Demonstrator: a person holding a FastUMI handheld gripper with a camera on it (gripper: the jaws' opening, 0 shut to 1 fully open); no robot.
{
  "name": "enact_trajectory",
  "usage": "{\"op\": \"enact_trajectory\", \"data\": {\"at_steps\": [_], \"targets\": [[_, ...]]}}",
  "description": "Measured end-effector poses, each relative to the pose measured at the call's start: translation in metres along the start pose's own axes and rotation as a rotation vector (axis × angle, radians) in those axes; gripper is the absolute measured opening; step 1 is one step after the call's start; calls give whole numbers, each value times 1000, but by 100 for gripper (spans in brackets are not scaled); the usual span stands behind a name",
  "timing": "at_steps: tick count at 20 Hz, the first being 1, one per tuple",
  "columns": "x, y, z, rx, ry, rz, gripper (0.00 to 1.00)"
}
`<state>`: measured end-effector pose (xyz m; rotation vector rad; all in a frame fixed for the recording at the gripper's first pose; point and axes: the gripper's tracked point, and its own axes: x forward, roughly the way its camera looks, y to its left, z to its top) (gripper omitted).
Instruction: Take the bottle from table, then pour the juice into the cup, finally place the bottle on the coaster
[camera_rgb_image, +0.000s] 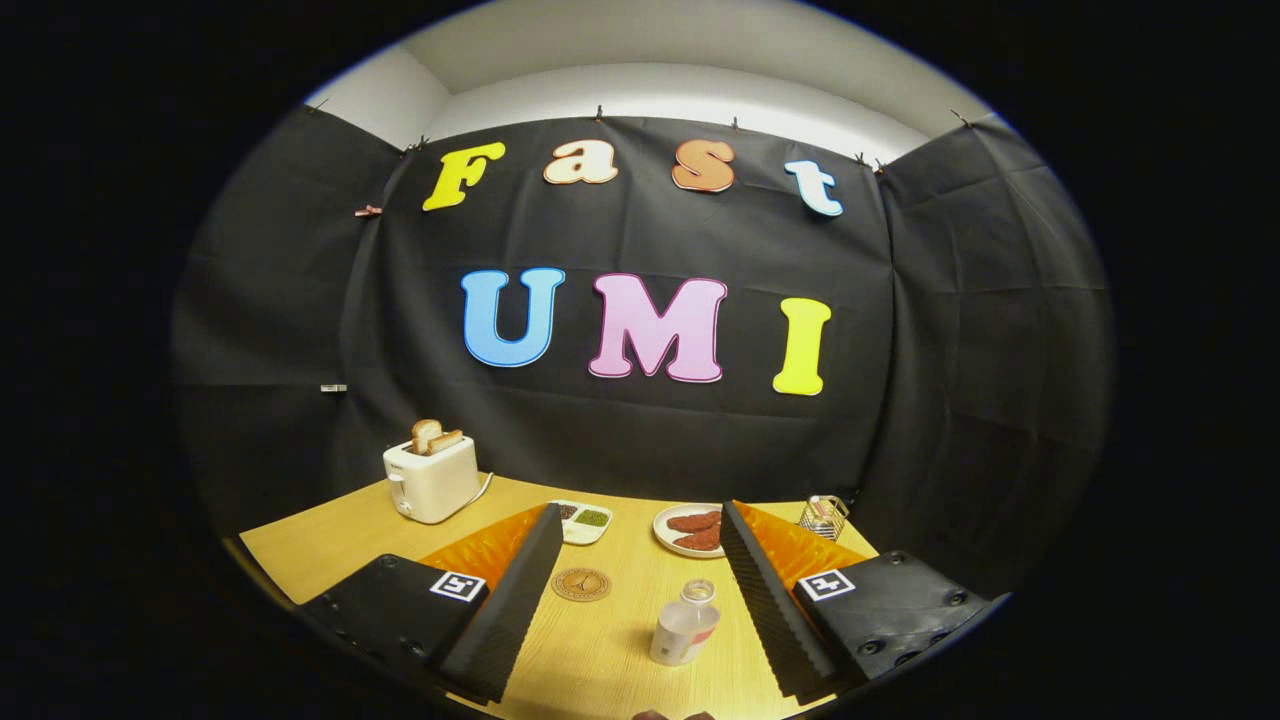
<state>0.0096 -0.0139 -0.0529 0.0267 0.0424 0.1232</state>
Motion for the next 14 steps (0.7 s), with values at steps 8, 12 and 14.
{"op": "enact_trajectory", "data": {"at_steps": [8,12,14], "targets": [[15,-22,-41,20,61,-1,97],[25,-32,-57,33,88,-21,97],[30,-35,-66,39,100,-24,97]]}}
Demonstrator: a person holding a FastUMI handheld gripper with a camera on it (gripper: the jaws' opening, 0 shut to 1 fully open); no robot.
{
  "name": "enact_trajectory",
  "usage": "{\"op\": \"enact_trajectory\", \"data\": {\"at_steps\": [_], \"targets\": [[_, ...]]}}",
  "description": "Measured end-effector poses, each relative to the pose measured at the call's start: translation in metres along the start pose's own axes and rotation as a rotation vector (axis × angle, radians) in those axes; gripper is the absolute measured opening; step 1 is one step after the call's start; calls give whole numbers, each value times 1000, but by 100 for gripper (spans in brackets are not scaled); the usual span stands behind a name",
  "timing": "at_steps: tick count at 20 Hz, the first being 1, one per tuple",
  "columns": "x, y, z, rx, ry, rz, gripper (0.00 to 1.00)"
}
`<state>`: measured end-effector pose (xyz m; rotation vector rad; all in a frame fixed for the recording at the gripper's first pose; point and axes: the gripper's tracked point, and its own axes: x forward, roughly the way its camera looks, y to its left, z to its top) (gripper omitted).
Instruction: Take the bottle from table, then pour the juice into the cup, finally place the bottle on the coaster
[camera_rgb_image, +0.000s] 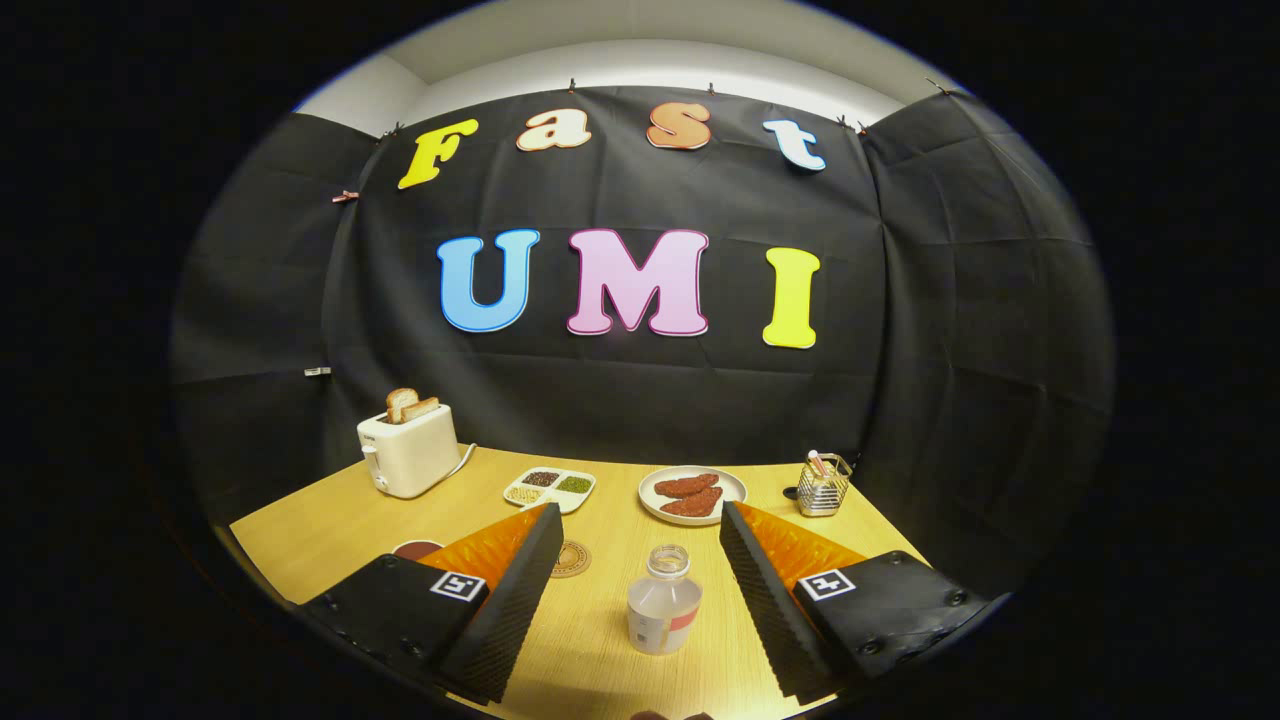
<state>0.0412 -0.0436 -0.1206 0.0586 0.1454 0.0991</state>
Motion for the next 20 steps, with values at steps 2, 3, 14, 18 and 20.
{"op": "enact_trajectory", "data": {"at_steps": [2,3,14,18,20], "targets": [[6,-2,-9,0,6,0,97],[9,-5,-15,2,9,-5,97],[42,-17,-95,22,111,-29,97],[49,-20,-117,30,120,-32,97],[53,-22,-127,23,124,-35,97]]}}
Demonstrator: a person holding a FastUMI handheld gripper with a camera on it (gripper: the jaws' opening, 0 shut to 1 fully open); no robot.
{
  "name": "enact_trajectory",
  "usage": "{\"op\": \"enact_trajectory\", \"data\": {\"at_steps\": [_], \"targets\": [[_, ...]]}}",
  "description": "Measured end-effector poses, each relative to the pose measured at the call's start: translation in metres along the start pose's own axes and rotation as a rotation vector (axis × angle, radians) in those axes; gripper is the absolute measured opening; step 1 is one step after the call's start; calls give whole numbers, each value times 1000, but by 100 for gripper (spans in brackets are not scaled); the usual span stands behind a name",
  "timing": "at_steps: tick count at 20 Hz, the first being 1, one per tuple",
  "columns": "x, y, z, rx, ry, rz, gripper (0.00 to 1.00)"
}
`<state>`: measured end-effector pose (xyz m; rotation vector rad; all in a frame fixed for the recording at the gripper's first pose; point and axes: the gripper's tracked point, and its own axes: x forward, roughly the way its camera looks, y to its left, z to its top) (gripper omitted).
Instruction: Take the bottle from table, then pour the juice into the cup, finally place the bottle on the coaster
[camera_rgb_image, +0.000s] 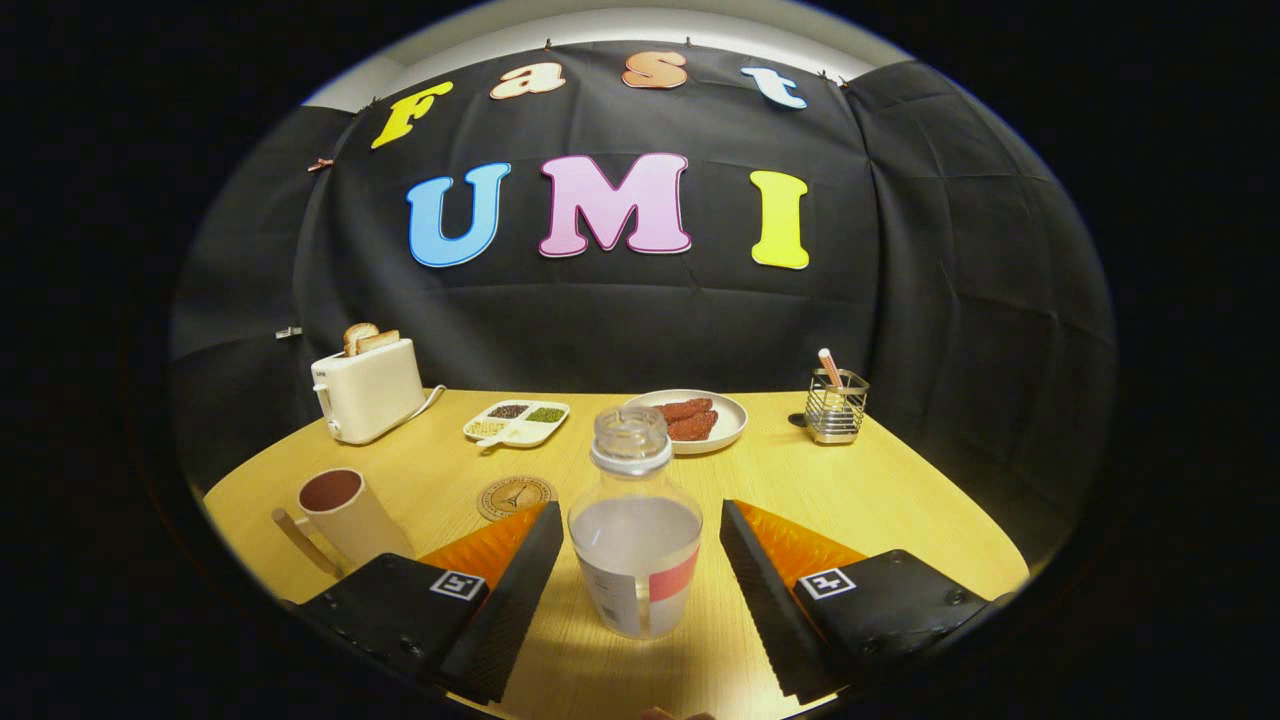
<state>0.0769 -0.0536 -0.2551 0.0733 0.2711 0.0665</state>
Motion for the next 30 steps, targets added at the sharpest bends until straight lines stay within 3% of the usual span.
{"op": "enact_trajectory", "data": {"at_steps": [11,13,14,19,23,30], "targets": [[27,5,-19,-35,-6,15,97],[27,5,-21,-37,-2,12,93],[29,4,-20,-31,-7,12,79],[26,15,-19,-100,-7,68,77],[25,12,-21,-167,47,65,71],[24,22,6,-295,65,87,71]]}}
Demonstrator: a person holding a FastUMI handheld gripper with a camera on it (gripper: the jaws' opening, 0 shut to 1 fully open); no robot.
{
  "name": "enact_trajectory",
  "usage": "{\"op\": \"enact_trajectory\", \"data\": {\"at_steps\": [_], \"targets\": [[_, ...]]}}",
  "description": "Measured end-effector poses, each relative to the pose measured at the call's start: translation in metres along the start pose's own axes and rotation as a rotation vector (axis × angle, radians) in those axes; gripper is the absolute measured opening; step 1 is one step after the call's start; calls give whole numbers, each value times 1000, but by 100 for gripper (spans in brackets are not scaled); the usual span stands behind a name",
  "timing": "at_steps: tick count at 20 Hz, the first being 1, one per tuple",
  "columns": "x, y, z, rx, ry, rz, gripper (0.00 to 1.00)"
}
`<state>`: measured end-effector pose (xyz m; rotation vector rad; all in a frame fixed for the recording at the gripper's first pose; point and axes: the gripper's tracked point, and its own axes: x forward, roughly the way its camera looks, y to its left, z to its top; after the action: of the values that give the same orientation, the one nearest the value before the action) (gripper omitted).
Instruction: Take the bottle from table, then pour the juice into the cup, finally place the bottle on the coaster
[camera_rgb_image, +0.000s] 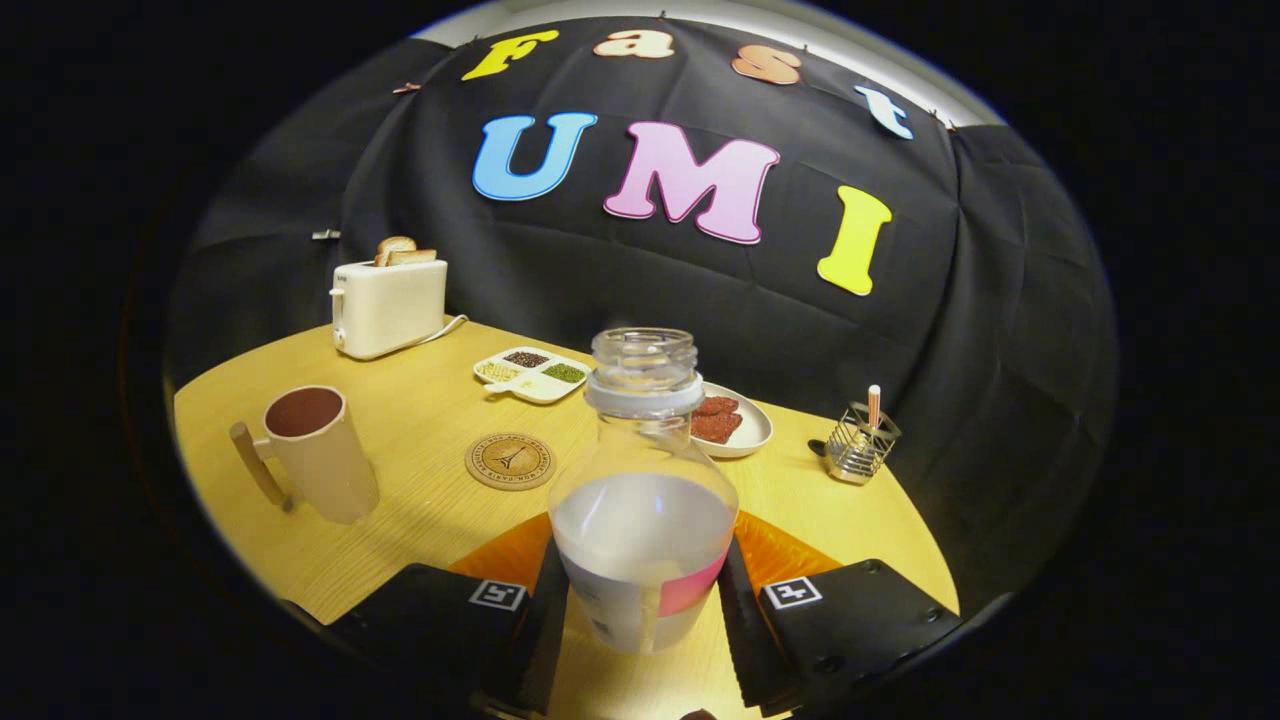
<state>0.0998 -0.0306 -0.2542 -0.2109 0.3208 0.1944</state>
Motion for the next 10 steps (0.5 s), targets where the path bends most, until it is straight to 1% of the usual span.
{"op": "enact_trajectory", "data": {"at_steps": [1,3,10], "targets": [[0,2,7,-14,1,7,71],[2,2,19,-66,3,-6,71],[14,25,53,-328,-7,-25,71]]}}
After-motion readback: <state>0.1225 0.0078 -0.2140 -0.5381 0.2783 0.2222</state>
